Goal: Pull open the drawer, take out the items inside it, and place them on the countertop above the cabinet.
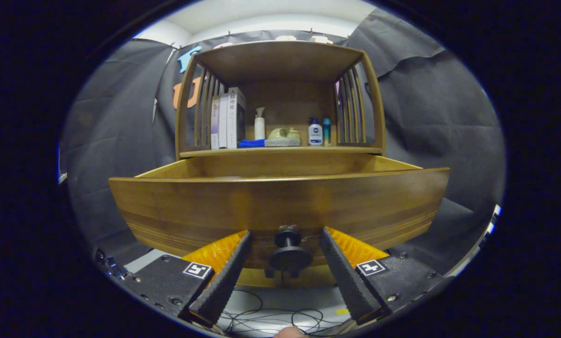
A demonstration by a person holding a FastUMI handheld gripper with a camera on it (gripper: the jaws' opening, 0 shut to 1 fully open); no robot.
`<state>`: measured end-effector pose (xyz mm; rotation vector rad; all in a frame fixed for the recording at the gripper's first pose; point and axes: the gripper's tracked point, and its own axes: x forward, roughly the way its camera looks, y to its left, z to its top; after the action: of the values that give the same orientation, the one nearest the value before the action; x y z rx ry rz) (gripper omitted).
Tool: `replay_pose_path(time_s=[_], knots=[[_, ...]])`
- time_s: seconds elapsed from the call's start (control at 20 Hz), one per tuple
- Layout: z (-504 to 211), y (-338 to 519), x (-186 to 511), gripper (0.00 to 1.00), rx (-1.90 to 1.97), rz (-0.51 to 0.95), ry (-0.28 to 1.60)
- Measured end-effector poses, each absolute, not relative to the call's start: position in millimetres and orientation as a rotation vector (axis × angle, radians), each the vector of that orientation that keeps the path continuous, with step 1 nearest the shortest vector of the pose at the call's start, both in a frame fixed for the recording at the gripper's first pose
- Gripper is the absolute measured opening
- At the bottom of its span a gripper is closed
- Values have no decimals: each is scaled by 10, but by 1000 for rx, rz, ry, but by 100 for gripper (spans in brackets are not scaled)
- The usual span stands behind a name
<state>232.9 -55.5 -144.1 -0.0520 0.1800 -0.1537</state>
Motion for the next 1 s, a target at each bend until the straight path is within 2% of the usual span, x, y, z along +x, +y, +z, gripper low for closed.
replay_pose_path(time_s=[0.3, 1.0], knots=[[-1387, -569, 2577, 98, -52, -156, 187], [-1172, -664, 3711, 98, -17, -171, 214]])
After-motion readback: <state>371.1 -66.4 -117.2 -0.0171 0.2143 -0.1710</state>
